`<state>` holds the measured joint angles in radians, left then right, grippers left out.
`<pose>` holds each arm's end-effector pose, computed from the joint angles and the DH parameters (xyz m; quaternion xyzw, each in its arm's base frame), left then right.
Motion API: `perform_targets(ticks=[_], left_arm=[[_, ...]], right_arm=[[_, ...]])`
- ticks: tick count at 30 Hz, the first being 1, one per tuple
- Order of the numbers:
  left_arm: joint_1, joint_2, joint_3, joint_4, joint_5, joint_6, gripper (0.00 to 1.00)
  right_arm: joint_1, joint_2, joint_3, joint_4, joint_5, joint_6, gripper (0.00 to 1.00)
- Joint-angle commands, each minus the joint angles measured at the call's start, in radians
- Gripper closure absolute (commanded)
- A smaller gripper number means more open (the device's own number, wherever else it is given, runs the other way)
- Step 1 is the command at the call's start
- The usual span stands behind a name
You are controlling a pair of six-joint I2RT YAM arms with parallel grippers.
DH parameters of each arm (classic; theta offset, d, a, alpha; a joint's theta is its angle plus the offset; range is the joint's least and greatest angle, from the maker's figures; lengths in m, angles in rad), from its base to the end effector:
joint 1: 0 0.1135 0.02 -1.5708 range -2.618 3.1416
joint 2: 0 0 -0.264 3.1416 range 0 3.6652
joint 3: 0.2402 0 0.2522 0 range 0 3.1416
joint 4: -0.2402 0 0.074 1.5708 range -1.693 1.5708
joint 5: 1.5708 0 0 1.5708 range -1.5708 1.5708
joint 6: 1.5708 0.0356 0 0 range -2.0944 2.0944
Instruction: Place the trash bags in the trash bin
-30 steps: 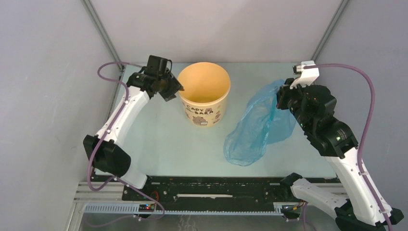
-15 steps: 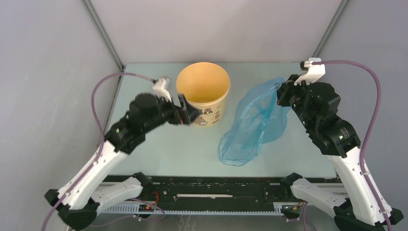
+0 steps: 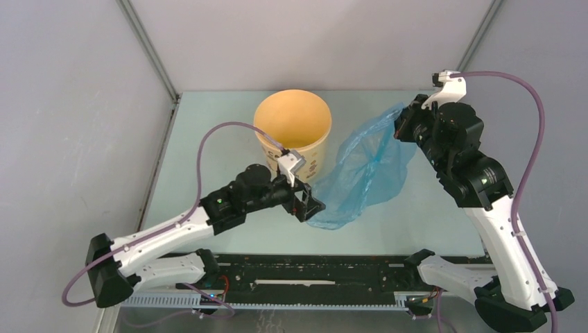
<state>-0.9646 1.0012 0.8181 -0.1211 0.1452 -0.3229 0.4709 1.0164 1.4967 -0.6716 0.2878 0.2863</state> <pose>0.1289 -0.1949 0.3175 0.2943 0.7494 -0.4010 0.4370 0.1621 0.0712 0.4838 0.0205 0.7686 0.1300 0.6261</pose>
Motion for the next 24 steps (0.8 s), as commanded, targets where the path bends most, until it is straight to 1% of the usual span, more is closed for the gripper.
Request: perform_targets(ticks=[1, 2, 4, 5, 8, 11, 12, 13, 15, 16, 17, 18, 20, 22, 24], left_arm=[[-0.051, 0.045, 0.064, 0.063, -0.055, 0.015, 0.07], [-0.052, 0.064, 0.080, 0.024, -0.122, -0.006, 0.14], [-0.052, 0.093, 0.099, -0.036, -0.203, -0.038, 0.30], [-0.052, 0.101, 0.107, -0.055, -0.220, -0.055, 0.35], [-0.053, 0.102, 0.140, -0.077, -0.192, -0.053, 0.55], [-0.050, 0.095, 0.257, -0.167, -0.225, 0.001, 0.86], [-0.049, 0.090, 0.332, -0.194, -0.250, 0.028, 0.97], [-0.049, 0.086, 0.400, -0.216, -0.293, 0.056, 0.99], [-0.041, 0.087, 0.542, -0.249, -0.386, 0.072, 1.00], [-0.027, 0.094, 0.621, -0.261, -0.408, 0.066, 1.00], [-0.004, 0.111, 0.702, -0.283, -0.404, 0.054, 1.00], [0.023, 0.127, 0.783, -0.298, -0.371, 0.036, 1.00], [0.085, 0.152, 0.904, -0.315, -0.342, 0.007, 1.00], [0.114, 0.159, 0.980, -0.310, -0.357, 0.021, 1.00], [0.119, 0.151, 1.018, -0.285, -0.401, 0.081, 1.00]], right_arm=[[-0.012, 0.010, 0.051, 0.004, -0.011, 0.039, 1.00], [-0.013, 0.008, 0.054, 0.001, -0.007, 0.040, 1.00], [-0.015, -0.002, 0.052, -0.003, 0.002, 0.041, 1.00], [-0.016, -0.010, 0.049, -0.003, 0.006, 0.040, 1.00], [-0.018, -0.035, 0.043, -0.006, 0.023, 0.035, 1.00], [-0.018, -0.052, 0.068, 0.000, 0.032, 0.015, 1.00], [-0.018, -0.054, 0.093, 0.009, 0.019, 0.003, 1.00], [-0.018, -0.053, 0.118, 0.020, -0.009, -0.012, 1.00], [-0.018, -0.043, 0.178, 0.038, -0.081, -0.019, 1.00], [-0.018, -0.034, 0.211, 0.049, -0.126, -0.013, 1.00], [-0.018, -0.023, 0.241, 0.059, -0.173, 0.002, 1.00], [-0.016, -0.010, 0.273, 0.072, -0.222, 0.023, 1.00], [-0.001, 0.019, 0.321, 0.120, -0.341, 0.070, 1.00], [0.038, 0.048, 0.356, 0.187, -0.397, 0.088, 1.00], [0.085, 0.088, 0.394, 0.267, -0.420, 0.107, 1.00]])
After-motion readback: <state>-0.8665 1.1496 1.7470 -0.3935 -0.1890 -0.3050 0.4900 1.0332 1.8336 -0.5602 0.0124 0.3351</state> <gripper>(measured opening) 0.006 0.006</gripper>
